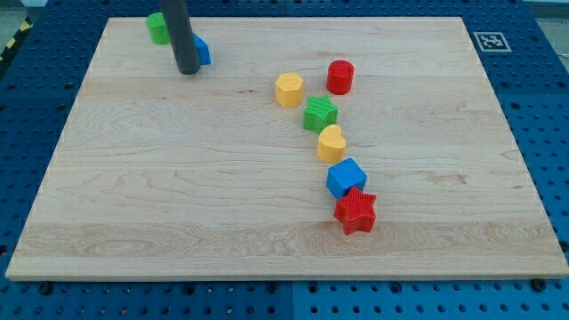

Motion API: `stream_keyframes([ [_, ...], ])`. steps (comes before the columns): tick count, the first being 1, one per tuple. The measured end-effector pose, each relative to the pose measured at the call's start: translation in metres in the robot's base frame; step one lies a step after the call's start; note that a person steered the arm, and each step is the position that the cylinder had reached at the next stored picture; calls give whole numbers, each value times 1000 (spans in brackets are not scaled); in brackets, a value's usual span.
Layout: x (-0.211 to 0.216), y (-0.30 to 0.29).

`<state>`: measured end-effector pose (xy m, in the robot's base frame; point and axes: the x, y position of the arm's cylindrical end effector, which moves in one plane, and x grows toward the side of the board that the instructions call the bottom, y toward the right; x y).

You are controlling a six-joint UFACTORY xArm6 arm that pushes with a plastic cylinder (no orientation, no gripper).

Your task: Slide the yellow heart center right

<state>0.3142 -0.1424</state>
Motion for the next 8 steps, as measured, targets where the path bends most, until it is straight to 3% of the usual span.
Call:
stream_keyframes([
  [3, -29, 6],
  [8, 124, 123],
])
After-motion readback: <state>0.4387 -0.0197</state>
